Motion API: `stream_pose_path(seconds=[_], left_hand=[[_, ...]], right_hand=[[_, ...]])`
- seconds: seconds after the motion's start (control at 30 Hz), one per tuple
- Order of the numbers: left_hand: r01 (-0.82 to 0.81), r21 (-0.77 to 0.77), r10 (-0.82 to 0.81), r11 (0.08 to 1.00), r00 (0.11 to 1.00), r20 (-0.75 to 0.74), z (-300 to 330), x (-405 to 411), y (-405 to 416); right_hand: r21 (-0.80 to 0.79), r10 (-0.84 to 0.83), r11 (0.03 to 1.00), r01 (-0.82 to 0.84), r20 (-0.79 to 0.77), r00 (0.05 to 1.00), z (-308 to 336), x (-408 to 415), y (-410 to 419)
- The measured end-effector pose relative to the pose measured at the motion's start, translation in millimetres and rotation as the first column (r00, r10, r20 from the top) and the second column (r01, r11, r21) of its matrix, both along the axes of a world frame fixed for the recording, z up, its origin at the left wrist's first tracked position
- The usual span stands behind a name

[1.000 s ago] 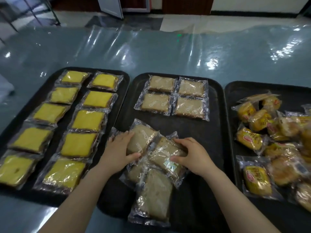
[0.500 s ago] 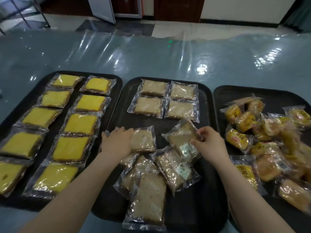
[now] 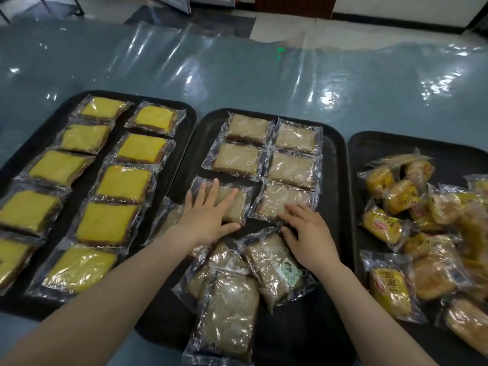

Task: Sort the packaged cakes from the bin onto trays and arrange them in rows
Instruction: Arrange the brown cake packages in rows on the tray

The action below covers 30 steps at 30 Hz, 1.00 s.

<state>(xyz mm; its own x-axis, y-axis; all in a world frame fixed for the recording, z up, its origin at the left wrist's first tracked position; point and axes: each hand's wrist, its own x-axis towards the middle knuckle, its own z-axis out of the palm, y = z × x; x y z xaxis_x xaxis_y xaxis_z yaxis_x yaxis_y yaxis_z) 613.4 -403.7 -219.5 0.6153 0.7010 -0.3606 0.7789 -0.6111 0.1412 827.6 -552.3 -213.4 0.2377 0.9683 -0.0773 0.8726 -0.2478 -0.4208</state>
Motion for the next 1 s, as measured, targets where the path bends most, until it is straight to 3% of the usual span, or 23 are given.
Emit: stream_pose_path(seconds=[0.13,0.23,0.33,0.47,0.77,0.87,0.93,1.0], left_hand=[[0.019,0.050,-0.019,0.999,1.000,-0.009,-1.5,1.1,13.8],[-0.036,0.071,0.029,0.997,0.994,0.109,4.6,-0.6,4.7],[-0.134,0.073,0.116,0.988,0.971,0.208,9.4,-27.3,-9.6],[-0.149,0.073,0.149,0.986,0.989,0.004,4.8,-72.7,-35.3],[-0.195,-0.119,0.209,0.974,0.971,0.116,0.1,-82.6,-76.5],[-0.195,-0.223,0.242,0.955,0.948,0.208,9.4,-86.4,-76.5],[-0.171,-0.212,0.227,0.962,0.935,0.272,20.5,-92.9,-68.1],[-0.109,-0.145,0.142,0.984,0.959,0.245,29.1,-101.1,-59.0]], right_hand=[[-0.041,-0.060,0.997,0.060,0.020,0.998,-0.3,-2.4,5.2],[-0.034,-0.082,0.996,0.082,-0.009,0.997,5.6,-4.1,2.3],[0.085,-0.274,0.956,0.281,-0.090,0.958,9.9,-7.1,-15.8],[-0.124,-0.419,0.908,0.401,-0.278,0.864,12.0,-23.1,-42.8],[-0.315,-0.502,0.860,0.400,-0.389,0.773,16.4,-48.1,-70.9],[-0.291,-0.536,0.844,0.450,-0.453,0.712,25.7,-44.6,-72.4],[-0.226,-0.537,0.837,0.499,-0.516,0.668,37.2,-42.2,-69.3],[-0.148,-0.506,0.835,0.530,-0.584,0.634,49.0,-40.1,-64.0]])
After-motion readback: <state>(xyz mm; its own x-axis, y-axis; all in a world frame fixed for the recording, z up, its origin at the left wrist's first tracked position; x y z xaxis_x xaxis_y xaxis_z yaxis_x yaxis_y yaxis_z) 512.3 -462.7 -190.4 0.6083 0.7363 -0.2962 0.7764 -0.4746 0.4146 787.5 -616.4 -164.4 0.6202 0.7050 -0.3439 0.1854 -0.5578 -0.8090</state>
